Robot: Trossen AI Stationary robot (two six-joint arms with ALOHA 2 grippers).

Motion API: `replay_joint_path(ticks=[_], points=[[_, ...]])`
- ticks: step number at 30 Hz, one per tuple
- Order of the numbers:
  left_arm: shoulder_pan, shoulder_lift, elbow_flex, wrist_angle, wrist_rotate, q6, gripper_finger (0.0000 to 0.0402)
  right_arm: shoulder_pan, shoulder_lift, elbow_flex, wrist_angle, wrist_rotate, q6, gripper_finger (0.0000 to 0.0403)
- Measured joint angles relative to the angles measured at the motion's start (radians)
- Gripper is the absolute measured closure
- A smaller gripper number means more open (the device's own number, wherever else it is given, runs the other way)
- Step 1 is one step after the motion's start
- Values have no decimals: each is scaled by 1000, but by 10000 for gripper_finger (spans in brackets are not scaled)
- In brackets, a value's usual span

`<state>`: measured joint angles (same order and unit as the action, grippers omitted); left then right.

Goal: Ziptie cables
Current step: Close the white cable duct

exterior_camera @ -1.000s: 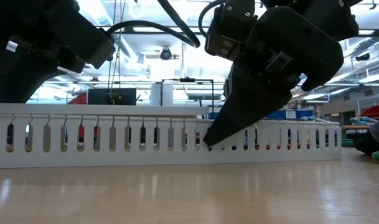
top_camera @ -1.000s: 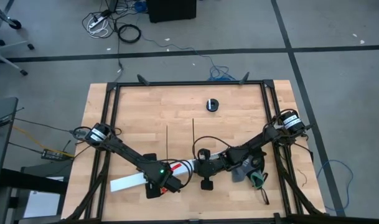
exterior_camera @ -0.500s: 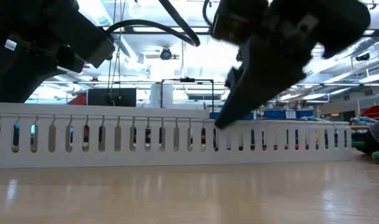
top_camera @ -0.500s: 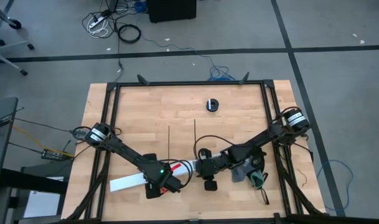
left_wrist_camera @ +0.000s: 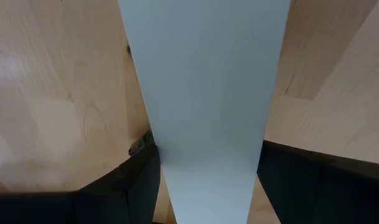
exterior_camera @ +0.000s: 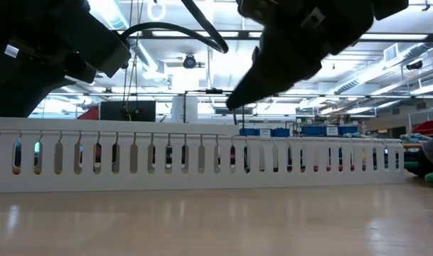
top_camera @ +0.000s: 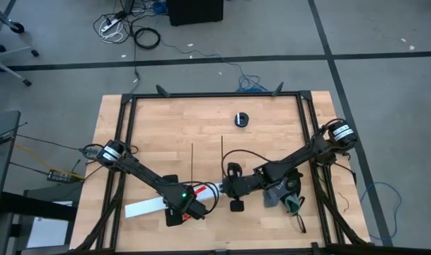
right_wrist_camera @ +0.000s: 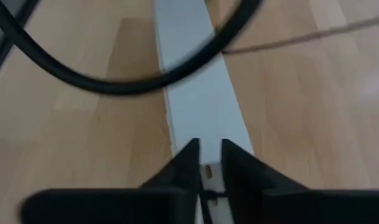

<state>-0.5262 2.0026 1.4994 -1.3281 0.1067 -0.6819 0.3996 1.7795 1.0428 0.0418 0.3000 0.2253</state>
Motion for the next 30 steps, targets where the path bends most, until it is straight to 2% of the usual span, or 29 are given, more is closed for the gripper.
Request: replay_joint_path(ticks=[2, 4, 17, 22, 30], points=[[0, 0, 0, 0, 0, 0, 178, 0, 0, 0, 29, 0, -25, 381], [0, 0, 0, 0, 0, -1, 178, 0, 0, 0, 50, 0, -40, 394], [0, 0, 0, 0, 0, -2, 178, -14, 1, 1, 123, -17, -45, 402], [-1, 0, 0, 0, -9, 2, 178, -23, 61, 2, 222, -78, -45, 402], [-7, 0, 0, 5, -16, 17, 178, -23, 86, 2, 251, -87, -43, 403]])
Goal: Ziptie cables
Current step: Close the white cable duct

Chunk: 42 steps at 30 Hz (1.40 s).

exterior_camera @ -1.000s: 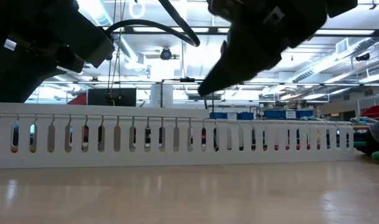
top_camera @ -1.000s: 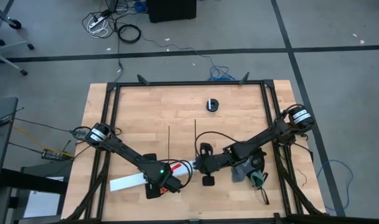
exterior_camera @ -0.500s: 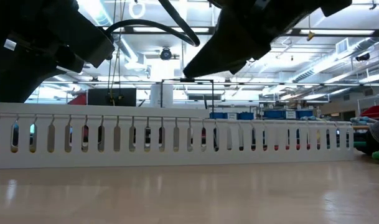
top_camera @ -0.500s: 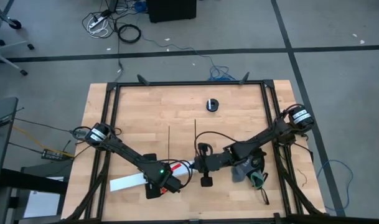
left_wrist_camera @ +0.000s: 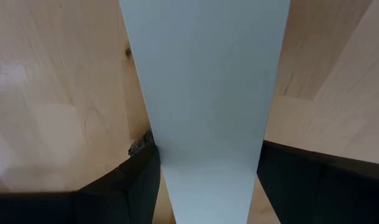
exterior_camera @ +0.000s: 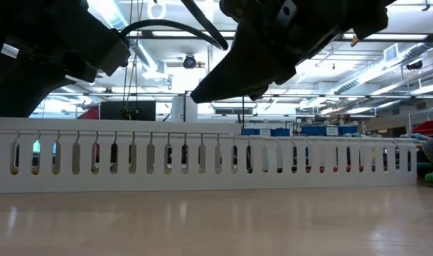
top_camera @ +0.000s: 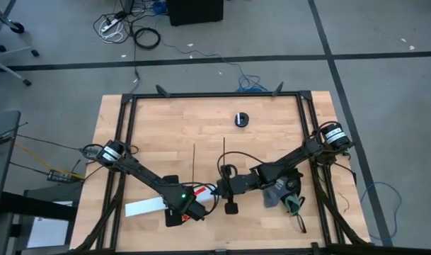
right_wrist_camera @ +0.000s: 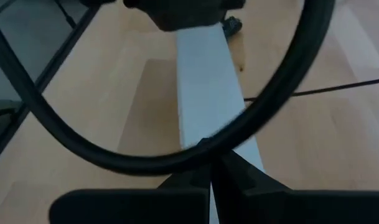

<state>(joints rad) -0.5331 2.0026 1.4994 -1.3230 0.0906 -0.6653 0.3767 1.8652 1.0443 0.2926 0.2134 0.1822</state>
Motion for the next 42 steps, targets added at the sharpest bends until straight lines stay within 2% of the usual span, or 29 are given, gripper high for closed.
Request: replay_joint_path(ticks=[7, 15, 23, 28, 42], points=[[0, 0, 0, 2, -2, 2, 178, 8, 1, 0, -19, -11, 31, 403], [-2, 1, -3, -9, 4, 3, 178, 15, 119, 3, 59, -51, 100, 403], [-3, 1, -3, 3, 6, -1, 178, 22, 111, 3, 43, -47, 98, 403], [-5, -2, -28, 37, 43, 1, 177, 12, 111, 2, 36, -56, 103, 403], [-6, 0, -34, 102, 62, 44, 137, 8, 113, 1, 35, -65, 104, 403]])
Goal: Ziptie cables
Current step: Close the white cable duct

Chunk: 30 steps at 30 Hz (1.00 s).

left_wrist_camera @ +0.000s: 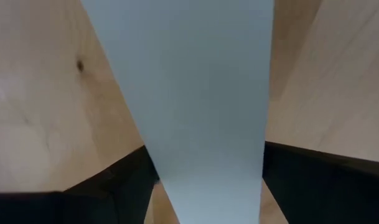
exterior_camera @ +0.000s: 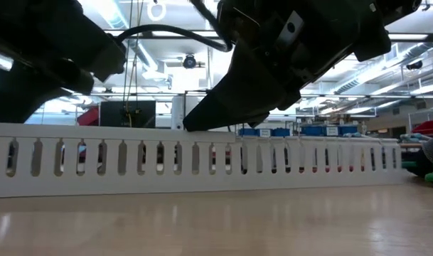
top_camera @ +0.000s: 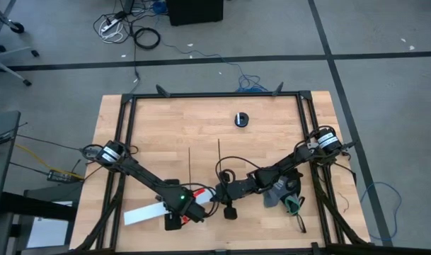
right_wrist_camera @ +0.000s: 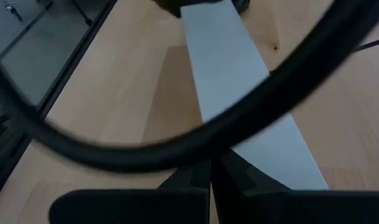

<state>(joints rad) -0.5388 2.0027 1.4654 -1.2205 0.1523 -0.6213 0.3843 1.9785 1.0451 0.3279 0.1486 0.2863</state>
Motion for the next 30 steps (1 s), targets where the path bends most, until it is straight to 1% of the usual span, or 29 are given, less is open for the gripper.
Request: replay_joint_path(ticks=[2, 5, 11, 13, 15, 17, 20, 23, 25, 27, 30], points=[[0, 1, 0, 20, 3, 2, 130, -1, 0, 0, 0, 1, 0, 403], [2, 2, 23, 7, 9, 23, 122, -2, 1, 0, -5, 1, 0, 403], [2, 1, 132, -37, -45, 42, 116, -9, 1, 0, -7, 1, 1, 403], [2, 1, 164, -56, -76, 42, 116, -11, 1, 0, -7, 1, 1, 403], [0, 1, 184, -61, -130, 42, 116, -13, 2, 0, -7, -5, 1, 403], [-4, 0, 190, -48, -186, 39, 120, -13, 2, -1, -7, -5, 1, 403], [-5, -1, 185, -2, -224, 38, 129, -13, 0, -1, -7, -5, 0, 403], [-5, -1, 164, 27, -236, 37, 149, -13, -3, -1, -13, -6, 1, 403], [-5, -2, 155, 26, -242, 37, 171, -13, -3, -1, -12, -6, 1, 403], [-5, -2, 152, 25, -245, 37, 201, -13, -3, -1, -13, -7, 1, 403], [-5, -2, 152, 32, -245, 38, 263, -14, -3, -1, -13, -7, 1, 403]])
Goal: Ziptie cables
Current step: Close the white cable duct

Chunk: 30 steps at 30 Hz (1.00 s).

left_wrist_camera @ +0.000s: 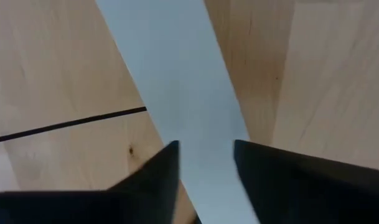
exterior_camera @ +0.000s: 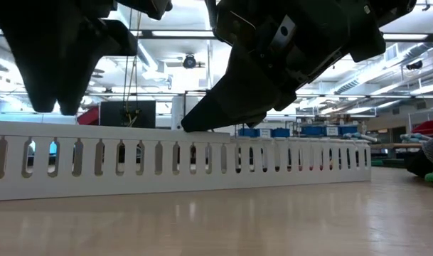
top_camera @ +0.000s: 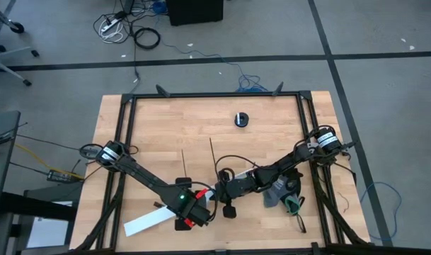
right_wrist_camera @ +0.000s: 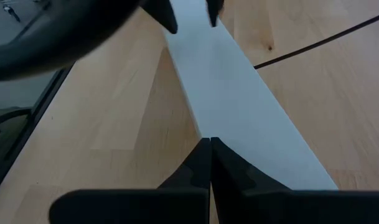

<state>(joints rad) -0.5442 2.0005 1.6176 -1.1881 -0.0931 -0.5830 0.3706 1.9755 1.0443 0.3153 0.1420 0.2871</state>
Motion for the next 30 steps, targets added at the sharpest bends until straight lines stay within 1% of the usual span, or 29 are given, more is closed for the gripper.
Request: replay_joint_path(ticks=[4, 5, 8, 14, 19, 21, 25, 30], points=[[0, 0, 0, 3, 12, 22, 367, -1, 0, 0, 2, 0, 0, 403], [0, 0, 0, 10, 13, 26, 383, -1, 0, 0, 2, -1, 0, 403], [0, -1, -12, 37, 14, 27, 393, -1, 0, -1, 2, -2, 0, 403], [1, -8, -79, 102, 58, 27, 401, -1, 0, -1, 2, -4, -1, 403], [1, -4, -60, 86, 45, 23, 401, -1, -29, -3, -21, -3, -33, 403], [2, -3, -58, 87, 45, 25, 401, 0, -79, -6, -99, 20, -48, 403], [1, -2, -58, 68, 57, 27, 401, 15, -204, -6, -345, 131, -43, 403], [-1, -1, -58, 29, 69, 55, 401, 40, -332, -5, -735, 224, 71, 403]])
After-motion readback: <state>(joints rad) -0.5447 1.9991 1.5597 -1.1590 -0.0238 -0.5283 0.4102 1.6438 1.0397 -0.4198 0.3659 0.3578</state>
